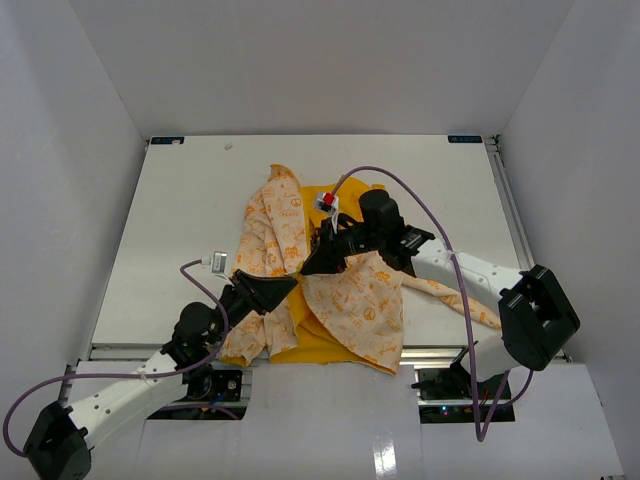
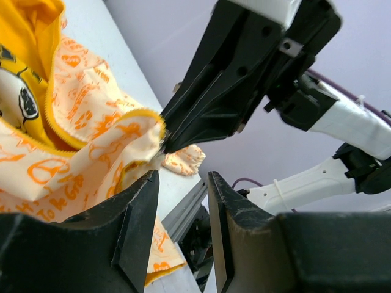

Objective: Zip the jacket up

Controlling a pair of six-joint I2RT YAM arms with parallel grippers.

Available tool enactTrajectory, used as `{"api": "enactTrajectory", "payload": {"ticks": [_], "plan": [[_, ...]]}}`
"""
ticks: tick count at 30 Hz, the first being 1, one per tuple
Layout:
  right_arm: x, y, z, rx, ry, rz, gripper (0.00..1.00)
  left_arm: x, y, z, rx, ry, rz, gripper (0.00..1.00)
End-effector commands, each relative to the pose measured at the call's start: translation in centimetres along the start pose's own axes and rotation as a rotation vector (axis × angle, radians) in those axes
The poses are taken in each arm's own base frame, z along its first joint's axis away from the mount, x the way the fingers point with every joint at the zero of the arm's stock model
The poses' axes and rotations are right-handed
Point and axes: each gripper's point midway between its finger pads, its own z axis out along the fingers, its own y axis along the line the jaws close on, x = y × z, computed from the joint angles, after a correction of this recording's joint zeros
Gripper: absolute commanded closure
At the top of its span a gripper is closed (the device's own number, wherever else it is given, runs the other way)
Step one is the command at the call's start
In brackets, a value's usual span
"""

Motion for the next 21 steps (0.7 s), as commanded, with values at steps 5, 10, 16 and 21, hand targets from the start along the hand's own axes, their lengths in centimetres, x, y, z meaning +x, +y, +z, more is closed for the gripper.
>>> {"api": "enactTrajectory", "payload": {"ticks": [5,10,16,21], "plan": [[-1.3,2.8,-0.1,-0.087,-0.032,-0.021,0.92,1.6,5.2,-1.8,-0.121,-0.017,0.054,0.51],[-1.6,3.1,-0.3,-0.081,-0.043,-0.022,0.92,2.0,6.0,-1.9,-0.156,0.004,0.050,0.51],[-1.8,3.0,-0.4,-0.065,-0.047,-0.012,0.92,2.7,6.2,-2.1,-0.155,0.025,0.022,0.52],[-1.7,2.8,-0.2,-0.058,-0.043,-0.008,0.92,2.8,6.0,-2.2,-0.152,0.029,-0.015,0.52]]}}
